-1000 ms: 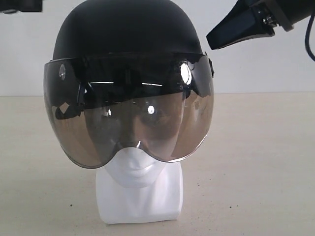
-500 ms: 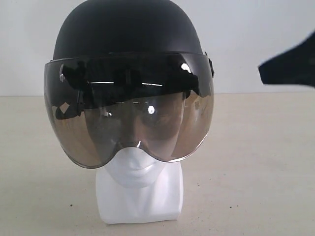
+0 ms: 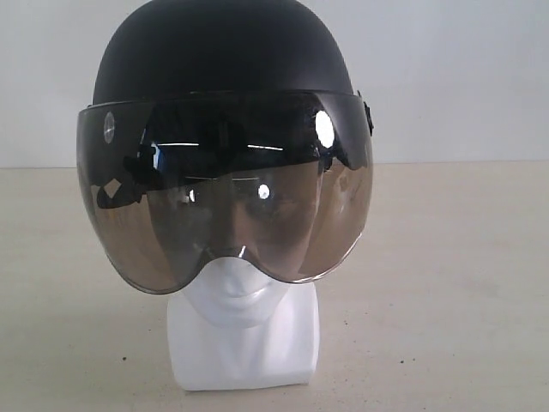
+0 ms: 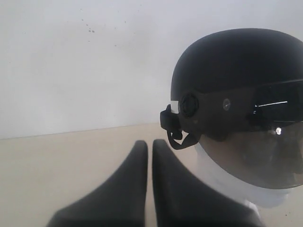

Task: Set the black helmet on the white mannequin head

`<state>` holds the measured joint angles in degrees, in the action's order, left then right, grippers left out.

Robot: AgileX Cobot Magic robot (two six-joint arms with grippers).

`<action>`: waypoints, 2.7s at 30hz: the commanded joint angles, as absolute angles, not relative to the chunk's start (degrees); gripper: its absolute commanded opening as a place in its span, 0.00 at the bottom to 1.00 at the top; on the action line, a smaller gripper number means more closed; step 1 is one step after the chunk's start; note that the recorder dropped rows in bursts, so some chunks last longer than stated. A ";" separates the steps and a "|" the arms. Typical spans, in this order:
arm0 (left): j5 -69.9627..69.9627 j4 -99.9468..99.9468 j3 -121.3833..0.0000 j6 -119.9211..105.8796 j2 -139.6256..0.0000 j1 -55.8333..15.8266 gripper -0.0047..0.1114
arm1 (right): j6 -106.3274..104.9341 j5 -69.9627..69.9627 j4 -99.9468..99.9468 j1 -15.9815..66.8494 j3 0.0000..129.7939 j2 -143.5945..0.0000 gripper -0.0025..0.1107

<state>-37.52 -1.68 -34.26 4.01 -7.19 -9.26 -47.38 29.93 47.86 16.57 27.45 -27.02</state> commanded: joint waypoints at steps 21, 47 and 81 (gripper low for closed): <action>-37.56 -2.09 -34.19 4.56 -6.41 -9.17 0.08 | -47.38 19.85 45.97 -4.01 17.73 -11.70 0.02; -37.56 -2.09 -34.19 4.56 -6.41 -9.17 0.08 | -2.77 17.87 6.49 0.57 0.00 0.00 0.02; -37.56 -2.09 -34.19 4.56 -6.41 -9.17 0.08 | -1.78 19.50 4.07 5.16 0.00 0.00 0.02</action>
<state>-37.52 -1.68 -34.26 4.01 -6.65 -9.26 -1.94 19.77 4.42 5.09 0.00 -0.40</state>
